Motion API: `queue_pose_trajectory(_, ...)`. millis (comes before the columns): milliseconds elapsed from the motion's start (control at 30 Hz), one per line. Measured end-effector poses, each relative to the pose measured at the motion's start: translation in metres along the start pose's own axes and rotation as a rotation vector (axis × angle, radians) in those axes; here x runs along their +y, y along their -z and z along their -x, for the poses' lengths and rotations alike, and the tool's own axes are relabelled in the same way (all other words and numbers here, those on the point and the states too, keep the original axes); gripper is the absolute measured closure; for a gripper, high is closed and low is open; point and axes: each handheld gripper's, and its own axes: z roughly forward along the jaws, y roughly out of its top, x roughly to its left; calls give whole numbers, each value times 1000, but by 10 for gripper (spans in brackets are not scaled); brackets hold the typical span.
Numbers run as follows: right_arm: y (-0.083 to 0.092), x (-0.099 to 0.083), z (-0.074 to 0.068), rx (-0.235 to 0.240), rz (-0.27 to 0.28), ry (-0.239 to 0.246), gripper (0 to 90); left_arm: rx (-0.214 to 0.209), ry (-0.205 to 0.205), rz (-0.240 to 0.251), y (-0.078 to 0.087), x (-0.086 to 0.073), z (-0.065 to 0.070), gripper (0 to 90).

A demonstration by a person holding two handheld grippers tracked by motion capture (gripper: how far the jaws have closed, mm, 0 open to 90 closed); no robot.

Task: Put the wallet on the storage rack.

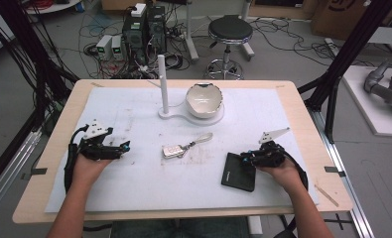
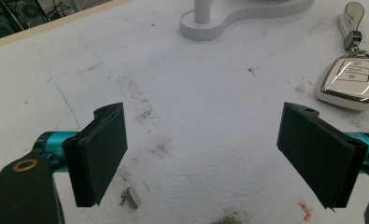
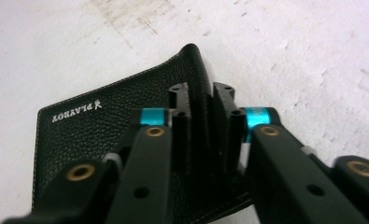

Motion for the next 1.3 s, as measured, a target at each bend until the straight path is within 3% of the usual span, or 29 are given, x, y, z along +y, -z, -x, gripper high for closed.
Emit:
queue_pose_trajectory(267,7,5,-4,-8,42,23,836,-2,4,1,0,0,-1,160)
queue_pose_trajectory(567,19,24,-14,-60,178,30,840,-4,6,11,2,0,-2,160)
queue_pose_trajectory(600,22,32,-17,-85,222,38,841,-2,7,11,2,0,-2,160)
queue_pose_trajectory(700,26,41,-21,-116,268,39,840,-6,15,22,3,1,-2,160)
queue_pose_trajectory(933,34,67,-18,-128,340,31,842,-17,15,34,5,1,-1,162)
queue_pose_trajectory(1167,37,100,-21,-152,360,70,842,-18,18,38,4,1,-1,162)
queue_pose_trajectory(1300,33,120,-19,-163,370,59,841,-20,20,40,4,1,-1,162)
